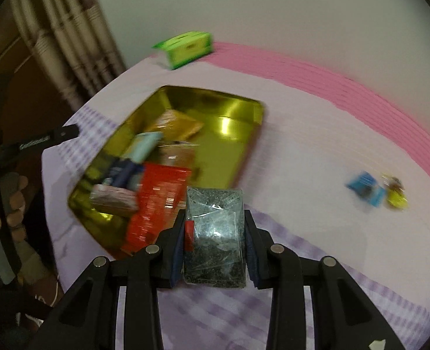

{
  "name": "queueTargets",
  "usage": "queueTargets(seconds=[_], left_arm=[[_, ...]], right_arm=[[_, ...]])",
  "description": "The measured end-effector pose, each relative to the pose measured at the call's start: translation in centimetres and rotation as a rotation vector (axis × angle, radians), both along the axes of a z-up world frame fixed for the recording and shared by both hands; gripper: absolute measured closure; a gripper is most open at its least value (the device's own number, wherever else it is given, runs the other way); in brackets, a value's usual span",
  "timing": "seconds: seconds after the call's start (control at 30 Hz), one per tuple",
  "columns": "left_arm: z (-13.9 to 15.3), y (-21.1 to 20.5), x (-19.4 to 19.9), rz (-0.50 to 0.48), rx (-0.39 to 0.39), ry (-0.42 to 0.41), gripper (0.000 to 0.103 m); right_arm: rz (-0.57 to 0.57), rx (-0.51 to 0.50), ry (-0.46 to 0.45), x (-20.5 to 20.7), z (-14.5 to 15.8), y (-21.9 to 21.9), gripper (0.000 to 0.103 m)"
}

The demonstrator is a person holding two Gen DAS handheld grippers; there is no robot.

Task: Organize snacks
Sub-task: 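Carry the grey wrapped packet into the tin and open the right gripper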

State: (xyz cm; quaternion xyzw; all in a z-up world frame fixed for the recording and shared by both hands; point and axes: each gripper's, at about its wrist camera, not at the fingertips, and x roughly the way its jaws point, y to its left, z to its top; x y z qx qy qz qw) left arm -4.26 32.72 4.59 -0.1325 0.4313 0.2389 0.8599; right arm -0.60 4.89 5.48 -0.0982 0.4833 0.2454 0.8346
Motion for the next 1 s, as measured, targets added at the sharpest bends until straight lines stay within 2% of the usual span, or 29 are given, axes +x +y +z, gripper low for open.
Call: queueTargets(seconds=[0.27, 0.63, 0.83, 0.9, 1.0], left_arm=[[-0.2, -0.4, 0.3, -0.021, 0.004, 0.007, 0.021], [-0.3, -0.3, 0.1, 0.000, -0.009, 0.009, 0.021], [-0.3, -0.4, 0.2, -0.009, -0.013, 0.010, 0.021], [-0.3, -0.4, 0.1, -0.007, -0.013, 0.008, 0.021], [-0.3, -0.4, 0.2, -0.009, -0.021, 0.012, 0.021]], right_arm=[[0.089, -0.053, 0.009, 0.0, -1.5, 4.5, 0.070], [0.096, -0.079, -0.009, 1.8, -2.7, 6.4, 0.070], [0.084, -0.055, 0.004, 2.5, -2.8, 6.9, 0.067], [0.078, -0.041, 0.011, 2.6, -2.8, 6.8, 0.063], [0.069, -0.031, 0.006, 2.5, -2.6, 6.6, 0.052]])
